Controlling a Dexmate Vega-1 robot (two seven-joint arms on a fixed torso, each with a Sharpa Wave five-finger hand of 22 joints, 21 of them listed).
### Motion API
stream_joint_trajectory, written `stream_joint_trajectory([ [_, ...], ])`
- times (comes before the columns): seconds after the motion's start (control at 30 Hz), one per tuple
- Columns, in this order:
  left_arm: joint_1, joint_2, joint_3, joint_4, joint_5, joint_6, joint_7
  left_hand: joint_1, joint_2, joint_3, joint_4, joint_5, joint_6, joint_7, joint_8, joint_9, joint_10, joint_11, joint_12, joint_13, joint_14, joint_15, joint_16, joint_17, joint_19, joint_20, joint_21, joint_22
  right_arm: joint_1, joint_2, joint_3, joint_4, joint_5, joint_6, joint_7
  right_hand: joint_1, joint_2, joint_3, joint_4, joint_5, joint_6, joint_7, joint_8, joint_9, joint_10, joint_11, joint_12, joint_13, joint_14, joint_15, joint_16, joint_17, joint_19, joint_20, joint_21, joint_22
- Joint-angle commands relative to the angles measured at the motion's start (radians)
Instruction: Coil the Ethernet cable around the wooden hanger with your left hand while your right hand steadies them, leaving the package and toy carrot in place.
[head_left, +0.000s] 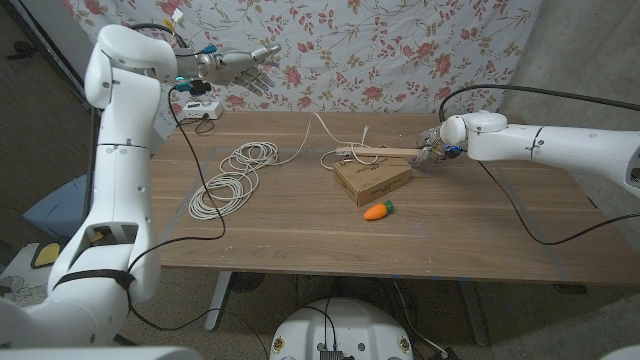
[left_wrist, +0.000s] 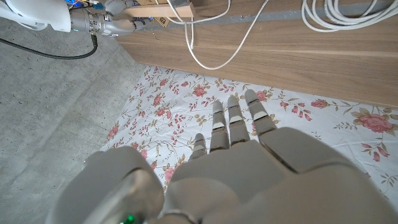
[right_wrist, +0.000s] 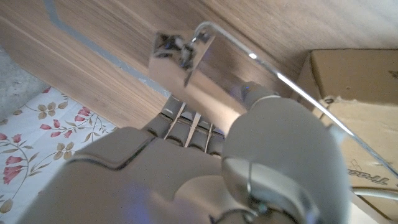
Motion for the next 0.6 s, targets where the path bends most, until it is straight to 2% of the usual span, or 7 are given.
stream_joint_trajectory([
  [0.03,-0.012,0.004,-0.003,0.017,-0.002,-0.012,-0.004,0.010,-0.001,-0.005,-0.002,0.007,-0.003,0.002,0.006,0.003,-0.004,0.002,0.001,0.005,-0.004,-0.002,0.003,0.004,-0.006,0.006,-0.005,0.003,0.013,-0.007,-0.001,-0.018,-0.020,-0.062,0.000,-0.082,-0.082,-0.102,0.031,0.023,-0.116,0.004,0.005,-0.035,-0.111,0.004,-0.111,-0.045,-0.116,-0.096,-0.056,-0.026,-0.079,-0.047,-0.059,0.003],
  [0.13,-0.014,0.005,-0.002,0.020,0.000,-0.013,-0.004,0.010,-0.001,-0.005,-0.002,0.007,-0.003,0.002,0.006,0.003,-0.005,0.001,0.001,0.005,-0.004,-0.003,0.003,0.004,-0.006,0.006,-0.006,0.004,0.010,-0.017,0.019,-0.017,0.011,-0.044,-0.002,-0.155,-0.118,-0.183,0.053,0.029,-0.163,0.018,0.009,-0.053,-0.149,0.026,-0.160,-0.068,-0.180,-0.059,-0.085,-0.040,-0.133,-0.002,-0.105,0.002],
  [0.2,-0.015,0.005,-0.002,0.022,-0.001,-0.014,-0.006,0.011,-0.001,-0.005,-0.002,0.007,-0.004,0.002,0.006,0.003,-0.006,-0.001,0.001,0.005,-0.005,-0.003,0.003,0.004,-0.007,0.006,-0.007,0.004,0.006,-0.027,0.040,-0.013,0.050,-0.019,-0.002,-0.193,-0.127,-0.231,0.060,0.030,-0.192,0.028,0.008,-0.062,-0.172,0.031,-0.186,-0.079,-0.212,-0.035,-0.100,-0.049,-0.168,0.012,-0.136,0.001],
  [0.27,-0.015,0.004,-0.003,0.023,0.000,-0.015,-0.004,0.011,-0.001,-0.005,-0.002,0.007,-0.005,0.002,0.006,0.003,-0.008,0.001,0.000,0.005,-0.006,-0.003,0.003,0.004,-0.007,0.006,-0.007,0.004,-0.002,-0.040,0.069,-0.008,0.099,0.014,-0.012,-0.260,-0.131,-0.333,0.064,0.028,-0.230,0.023,0.011,-0.076,-0.209,0.037,-0.230,-0.100,-0.271,0.009,-0.129,-0.067,-0.237,0.092,-0.199,0.000],
  [0.33,-0.014,0.001,-0.005,0.024,-0.001,-0.017,0.000,0.011,-0.001,-0.005,-0.002,0.008,-0.005,0.002,0.006,0.003,-0.009,0.000,0.000,0.006,-0.010,-0.002,0.002,0.004,-0.008,0.006,-0.008,0.004,-0.024,-0.063,0.112,-0.005,0.165,0.069,-0.052,-0.293,-0.130,-0.386,0.065,0.029,-0.245,0.027,0.013,-0.081,-0.227,0.038,-0.251,-0.111,-0.298,0.039,-0.142,-0.077,-0.277,0.152,-0.236,-0.001],
  [0.47,-0.008,-0.010,-0.015,0.024,-0.008,-0.028,0.017,0.014,0.000,-0.005,-0.002,0.009,-0.019,-0.006,0.002,0.003,-0.025,-0.001,-0.006,0.007,-0.029,-0.002,-0.004,0.004,-0.015,0.006,-0.015,0.004,-0.080,-0.105,0.198,0.009,0.309,0.198,-0.154,-0.325,-0.125,-0.428,0.070,0.028,-0.232,-0.001,0.021,-0.084,-0.226,0.066,-0.260,-0.120,-0.308,0.062,-0.147,-0.084,-0.283,0.182,-0.257,-0.001],
  [0.6,0.008,-0.027,-0.032,0.014,-0.019,-0.047,0.046,0.019,0.005,-0.005,-0.002,0.011,-0.064,-0.029,-0.008,0.002,-0.065,-0.007,-0.018,0.009,-0.078,0.001,-0.013,0.006,-0.043,0.006,-0.035,0.005,-0.117,-0.130,0.250,0.023,0.411,0.305,-0.221,-0.347,-0.118,-0.449,0.076,0.028,-0.218,-0.002,0.026,-0.085,-0.213,0.084,-0.259,-0.125,-0.301,0.061,-0.146,-0.088,-0.268,0.182,-0.262,-0.001],
])
